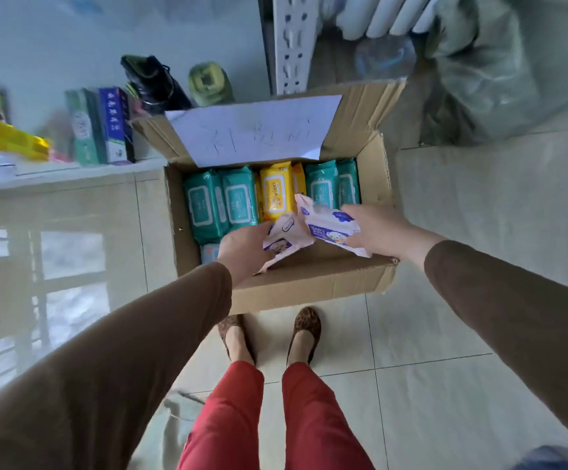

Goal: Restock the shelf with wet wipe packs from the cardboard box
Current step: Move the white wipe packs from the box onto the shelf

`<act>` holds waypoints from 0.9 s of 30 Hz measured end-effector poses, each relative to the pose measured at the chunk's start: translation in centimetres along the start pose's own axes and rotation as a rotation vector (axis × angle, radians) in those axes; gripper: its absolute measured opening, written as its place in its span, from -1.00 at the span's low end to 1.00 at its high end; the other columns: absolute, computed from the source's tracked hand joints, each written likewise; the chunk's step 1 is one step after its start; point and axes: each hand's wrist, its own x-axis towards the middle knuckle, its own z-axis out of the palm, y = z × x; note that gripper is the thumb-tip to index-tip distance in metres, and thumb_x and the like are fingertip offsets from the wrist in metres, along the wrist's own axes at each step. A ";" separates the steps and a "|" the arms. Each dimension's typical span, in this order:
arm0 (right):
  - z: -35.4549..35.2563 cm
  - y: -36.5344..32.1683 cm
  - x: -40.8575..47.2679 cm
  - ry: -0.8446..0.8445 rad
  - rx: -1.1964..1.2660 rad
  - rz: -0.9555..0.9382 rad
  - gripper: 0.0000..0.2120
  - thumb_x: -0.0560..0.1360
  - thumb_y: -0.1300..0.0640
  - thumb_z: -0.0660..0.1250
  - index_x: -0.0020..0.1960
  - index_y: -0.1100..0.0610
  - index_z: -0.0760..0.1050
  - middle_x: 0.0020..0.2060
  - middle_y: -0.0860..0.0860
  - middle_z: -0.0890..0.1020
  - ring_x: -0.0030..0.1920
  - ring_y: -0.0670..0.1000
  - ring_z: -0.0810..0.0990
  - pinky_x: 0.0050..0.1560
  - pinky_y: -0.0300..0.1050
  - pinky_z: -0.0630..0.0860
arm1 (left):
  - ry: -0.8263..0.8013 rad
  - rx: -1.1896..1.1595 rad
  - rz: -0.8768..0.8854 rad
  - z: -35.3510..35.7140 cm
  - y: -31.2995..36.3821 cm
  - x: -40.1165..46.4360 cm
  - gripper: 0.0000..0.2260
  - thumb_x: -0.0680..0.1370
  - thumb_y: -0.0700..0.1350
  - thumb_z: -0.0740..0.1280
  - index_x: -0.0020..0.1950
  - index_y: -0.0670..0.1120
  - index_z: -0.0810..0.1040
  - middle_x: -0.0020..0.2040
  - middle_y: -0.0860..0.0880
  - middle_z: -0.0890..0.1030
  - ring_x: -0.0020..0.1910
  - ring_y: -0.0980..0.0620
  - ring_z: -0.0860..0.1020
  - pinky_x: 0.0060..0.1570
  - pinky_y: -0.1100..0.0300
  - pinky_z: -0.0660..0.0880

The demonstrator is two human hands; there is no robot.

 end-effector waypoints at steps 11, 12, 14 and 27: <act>-16.0 -30.0 -9.7 0.270 0.515 -0.219 -0.64 0.32 -0.02 0.60 -0.01 0.04 0.52 -0.28 -0.08 0.61 -0.28 -0.04 0.52 -0.28 -0.10 0.31 | 0.240 -0.316 -0.107 -27.9 -16.8 -23.7 -0.65 0.43 -0.02 0.50 0.13 0.03 0.46 -0.10 0.01 0.56 -0.08 -0.09 0.57 -0.23 0.17 0.43; -16.6 -33.4 -9.7 0.279 0.582 -0.250 -0.67 0.32 0.02 0.61 -0.04 0.04 0.53 -0.33 -0.10 0.62 -0.31 -0.05 0.53 -0.28 -0.12 0.32 | 0.277 -0.282 -0.125 -29.8 -19.3 -25.5 -0.64 0.43 0.01 0.49 0.14 0.03 0.45 -0.10 0.01 0.56 -0.07 -0.12 0.57 -0.19 0.11 0.46; -17.5 -40.4 -9.7 0.310 0.710 -0.293 -0.70 0.31 0.08 0.62 -0.07 0.06 0.57 -0.38 -0.11 0.61 -0.38 -0.08 0.53 -0.32 -0.20 0.34 | 0.353 -0.223 -0.156 -33.3 -24.6 -29.1 -0.62 0.43 0.05 0.48 0.17 0.03 0.45 -0.09 -0.01 0.56 -0.09 -0.14 0.56 -0.18 0.06 0.46; -23.5 -74.8 -5.9 0.372 0.961 -0.487 -0.70 0.40 0.24 0.54 0.12 0.11 0.63 -0.09 0.14 0.72 -0.26 -0.02 0.71 -0.38 -0.16 0.58 | 0.558 -0.182 -0.252 -50.0 -53.1 -44.8 -0.59 0.46 -0.02 0.46 0.25 0.10 0.40 -0.02 0.01 0.62 -0.11 -0.07 0.59 -0.20 0.06 0.55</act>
